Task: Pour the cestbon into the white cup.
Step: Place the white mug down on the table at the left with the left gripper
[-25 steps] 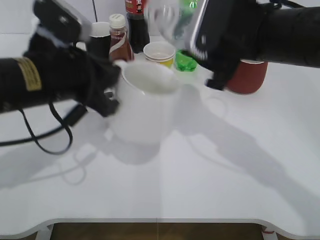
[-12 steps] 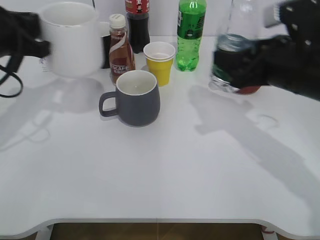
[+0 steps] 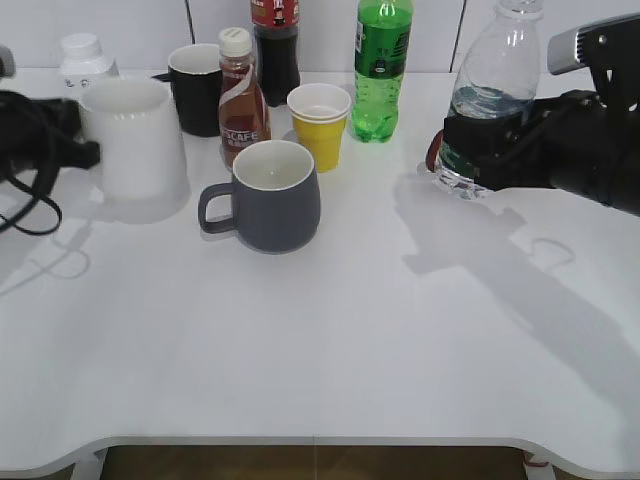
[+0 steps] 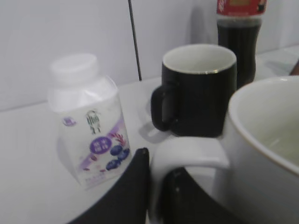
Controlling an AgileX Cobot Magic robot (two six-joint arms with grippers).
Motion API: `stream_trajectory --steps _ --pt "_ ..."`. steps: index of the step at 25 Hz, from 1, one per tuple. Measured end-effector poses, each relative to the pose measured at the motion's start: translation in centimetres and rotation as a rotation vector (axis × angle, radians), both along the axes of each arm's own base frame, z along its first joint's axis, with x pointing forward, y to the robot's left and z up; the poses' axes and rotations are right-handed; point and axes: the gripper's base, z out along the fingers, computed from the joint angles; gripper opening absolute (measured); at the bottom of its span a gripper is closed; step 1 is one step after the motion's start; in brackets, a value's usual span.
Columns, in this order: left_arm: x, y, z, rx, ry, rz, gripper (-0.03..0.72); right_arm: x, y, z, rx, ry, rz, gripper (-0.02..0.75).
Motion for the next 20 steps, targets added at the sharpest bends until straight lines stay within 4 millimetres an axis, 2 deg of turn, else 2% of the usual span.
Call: stream_trajectory --steps 10,17,20 --pt "-1.0 -0.1 -4.6 -0.033 0.064 -0.021 0.037 0.0 0.0 0.0 0.006 0.003 0.000 0.469" --pt "-2.3 0.0 -5.3 -0.060 0.062 -0.018 0.038 0.0 0.0 0.0 0.006 0.003 0.000 0.469" --pt "-3.0 0.1 -5.5 -0.074 0.063 -0.015 0.080 0.0 0.0 0.0 0.006 0.003 0.000 0.469"
